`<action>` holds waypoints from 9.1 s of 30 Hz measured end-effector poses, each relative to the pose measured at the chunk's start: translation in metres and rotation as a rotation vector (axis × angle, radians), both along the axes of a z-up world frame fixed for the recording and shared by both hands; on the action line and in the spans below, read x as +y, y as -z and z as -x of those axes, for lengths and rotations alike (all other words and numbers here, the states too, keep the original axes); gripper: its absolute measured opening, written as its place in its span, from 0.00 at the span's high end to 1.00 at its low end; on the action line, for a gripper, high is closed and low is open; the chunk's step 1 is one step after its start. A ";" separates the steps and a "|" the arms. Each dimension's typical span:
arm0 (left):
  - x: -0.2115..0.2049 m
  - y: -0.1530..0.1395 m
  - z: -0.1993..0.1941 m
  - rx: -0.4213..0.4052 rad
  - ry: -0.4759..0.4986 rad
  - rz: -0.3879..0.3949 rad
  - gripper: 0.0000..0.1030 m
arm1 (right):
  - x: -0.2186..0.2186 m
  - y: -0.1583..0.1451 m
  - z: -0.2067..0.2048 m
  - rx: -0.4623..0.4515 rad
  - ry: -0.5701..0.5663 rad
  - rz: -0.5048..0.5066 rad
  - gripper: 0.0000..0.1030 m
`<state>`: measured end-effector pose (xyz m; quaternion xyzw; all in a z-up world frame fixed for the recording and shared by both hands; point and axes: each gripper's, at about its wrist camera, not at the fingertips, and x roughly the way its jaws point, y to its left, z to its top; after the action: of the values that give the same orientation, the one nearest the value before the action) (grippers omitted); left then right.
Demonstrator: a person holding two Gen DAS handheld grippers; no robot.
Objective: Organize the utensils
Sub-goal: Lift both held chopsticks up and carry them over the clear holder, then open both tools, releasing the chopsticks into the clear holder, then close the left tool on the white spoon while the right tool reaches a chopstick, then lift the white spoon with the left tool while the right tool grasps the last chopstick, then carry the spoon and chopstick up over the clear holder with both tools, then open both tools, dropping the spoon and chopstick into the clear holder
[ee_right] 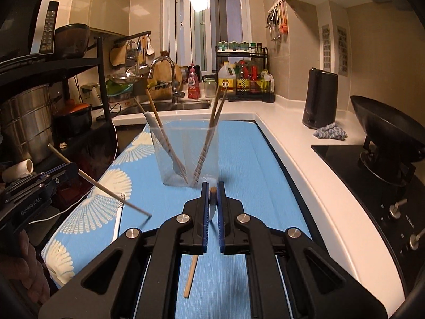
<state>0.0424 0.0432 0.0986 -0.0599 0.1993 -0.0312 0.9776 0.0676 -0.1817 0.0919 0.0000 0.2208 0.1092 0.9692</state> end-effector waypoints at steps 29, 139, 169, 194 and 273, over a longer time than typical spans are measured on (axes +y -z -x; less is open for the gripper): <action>0.015 -0.141 -0.089 0.005 0.172 0.100 0.94 | 0.025 -0.126 -0.091 -0.146 -0.077 -0.036 0.94; -0.017 0.136 -0.013 0.294 -0.035 -0.105 0.87 | 0.028 0.135 -0.007 0.326 -0.038 0.052 0.92; -0.023 0.122 -0.005 0.246 -0.006 -0.139 0.89 | 0.027 0.111 0.005 0.258 -0.037 0.068 0.94; -0.015 0.045 0.019 0.006 -0.056 -0.186 0.89 | 0.014 0.024 0.018 0.052 -0.033 0.041 0.94; -0.031 -0.072 -0.252 0.313 0.164 -0.170 0.66 | 0.054 -0.083 -0.207 0.101 -0.094 0.035 0.69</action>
<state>0.2940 0.0120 0.1702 0.0354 0.3549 -0.0840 0.9305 0.2747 -0.1273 0.1753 -0.0219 0.2712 0.1504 0.9505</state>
